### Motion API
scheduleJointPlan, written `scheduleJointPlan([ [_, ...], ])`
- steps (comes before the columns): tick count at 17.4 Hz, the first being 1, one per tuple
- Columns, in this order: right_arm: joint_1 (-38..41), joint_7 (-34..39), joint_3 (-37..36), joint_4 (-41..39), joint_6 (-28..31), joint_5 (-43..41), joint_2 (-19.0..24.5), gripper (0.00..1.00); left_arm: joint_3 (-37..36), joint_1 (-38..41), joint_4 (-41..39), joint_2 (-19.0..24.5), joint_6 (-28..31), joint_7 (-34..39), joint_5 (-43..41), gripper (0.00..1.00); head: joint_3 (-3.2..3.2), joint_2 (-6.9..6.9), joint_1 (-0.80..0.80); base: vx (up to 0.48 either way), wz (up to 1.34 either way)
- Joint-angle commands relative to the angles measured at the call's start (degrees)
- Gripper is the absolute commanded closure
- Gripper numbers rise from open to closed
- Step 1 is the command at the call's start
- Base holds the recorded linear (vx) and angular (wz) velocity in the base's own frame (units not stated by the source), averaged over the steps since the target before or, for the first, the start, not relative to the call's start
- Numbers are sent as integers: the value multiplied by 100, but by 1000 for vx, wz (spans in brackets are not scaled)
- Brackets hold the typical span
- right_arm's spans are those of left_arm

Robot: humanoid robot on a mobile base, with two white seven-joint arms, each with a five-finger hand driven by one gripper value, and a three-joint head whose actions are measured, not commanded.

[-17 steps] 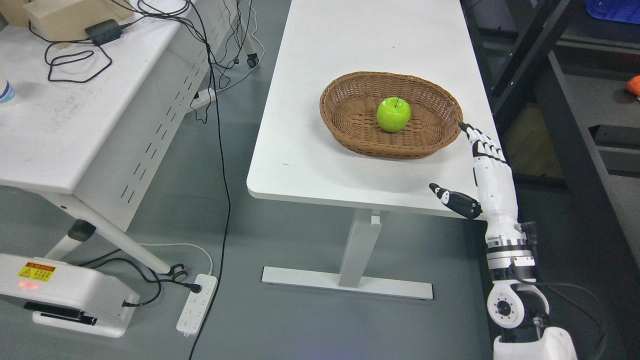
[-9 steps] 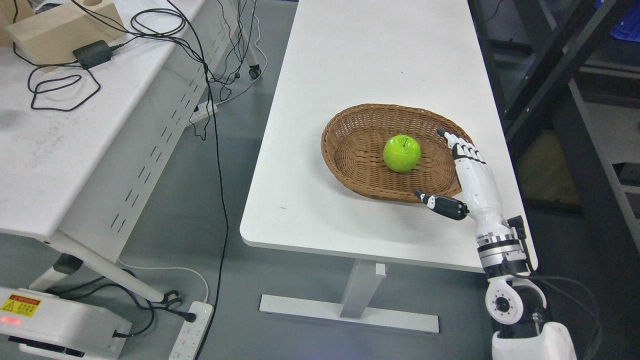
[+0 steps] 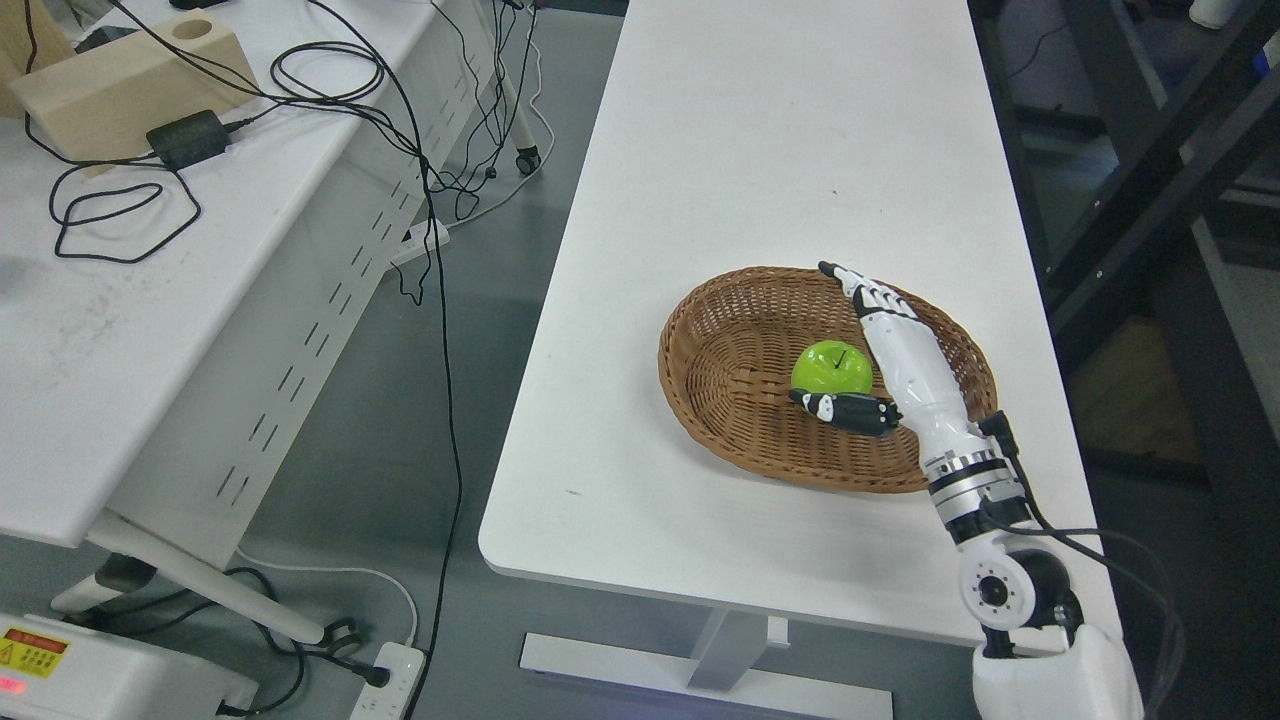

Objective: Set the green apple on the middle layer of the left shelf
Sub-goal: 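Reach the right hand into the wicker basket over the green apple, then close the right hand fingers around the green apple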

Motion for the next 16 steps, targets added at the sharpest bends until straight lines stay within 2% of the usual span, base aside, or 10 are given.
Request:
scheduleJointPlan([
  [1, -61, 261, 673, 235, -3, 283, -58, 0, 0, -123, 0, 100, 0, -3, -2, 0, 0, 0, 0, 106, 32],
  [6, -254, 261, 726, 631, -3, 478, -137, 0, 0, -123, 0, 100, 0, -3, -2, 0, 0, 0, 0, 73, 11],
  [11, -378, 235, 569, 825, -3, 452, -918, 1, 0, -123, 0, 100, 0, -3, -2, 0, 0, 0, 0, 16, 5],
  [16, -290, 226, 533, 825, -91, 452, -1227, 1, 0, -123, 0, 100, 0, -3, -2, 0, 0, 0, 0, 0, 0],
])
